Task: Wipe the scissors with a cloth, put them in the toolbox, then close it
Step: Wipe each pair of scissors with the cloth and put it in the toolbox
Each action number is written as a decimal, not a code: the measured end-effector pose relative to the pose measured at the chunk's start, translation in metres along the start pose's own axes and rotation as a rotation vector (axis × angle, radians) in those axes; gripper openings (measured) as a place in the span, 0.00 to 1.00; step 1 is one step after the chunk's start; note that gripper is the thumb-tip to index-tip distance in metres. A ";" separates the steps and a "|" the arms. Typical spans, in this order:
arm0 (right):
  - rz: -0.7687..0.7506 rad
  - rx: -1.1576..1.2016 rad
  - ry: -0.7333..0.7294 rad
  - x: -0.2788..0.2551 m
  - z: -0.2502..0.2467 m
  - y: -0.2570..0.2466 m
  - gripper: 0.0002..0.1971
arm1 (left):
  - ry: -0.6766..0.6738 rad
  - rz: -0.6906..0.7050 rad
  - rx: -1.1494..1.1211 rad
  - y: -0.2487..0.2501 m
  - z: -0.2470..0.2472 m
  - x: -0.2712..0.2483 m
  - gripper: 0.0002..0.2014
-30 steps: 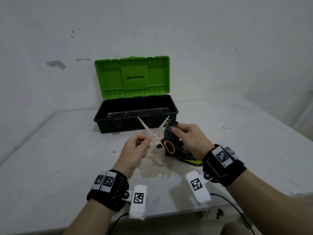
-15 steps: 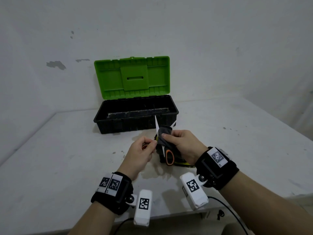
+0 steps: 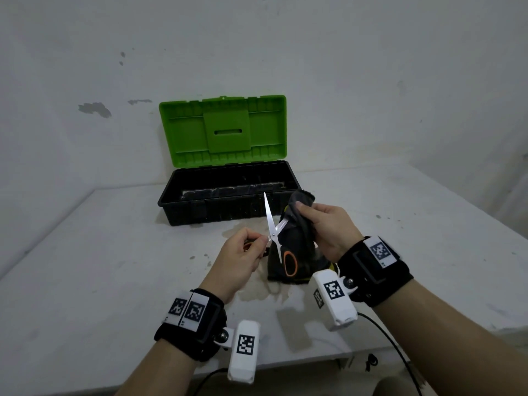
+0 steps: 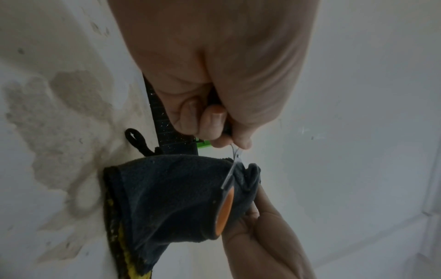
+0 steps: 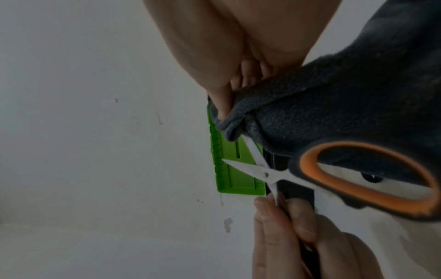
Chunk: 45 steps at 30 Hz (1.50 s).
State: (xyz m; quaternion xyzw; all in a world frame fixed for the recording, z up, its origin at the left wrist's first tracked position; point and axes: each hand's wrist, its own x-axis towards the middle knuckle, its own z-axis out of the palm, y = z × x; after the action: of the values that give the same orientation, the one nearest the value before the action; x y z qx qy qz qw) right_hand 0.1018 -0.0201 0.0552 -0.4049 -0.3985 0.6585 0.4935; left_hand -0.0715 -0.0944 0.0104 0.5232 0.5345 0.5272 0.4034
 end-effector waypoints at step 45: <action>0.050 -0.110 -0.067 -0.009 0.001 -0.008 0.07 | -0.019 0.003 0.070 0.003 0.000 -0.002 0.03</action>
State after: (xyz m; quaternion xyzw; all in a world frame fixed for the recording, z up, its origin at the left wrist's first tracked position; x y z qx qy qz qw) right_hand 0.1050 -0.0272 0.0638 -0.4192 -0.4402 0.6608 0.4403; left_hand -0.0708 -0.0964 0.0136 0.5427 0.5478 0.5039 0.3891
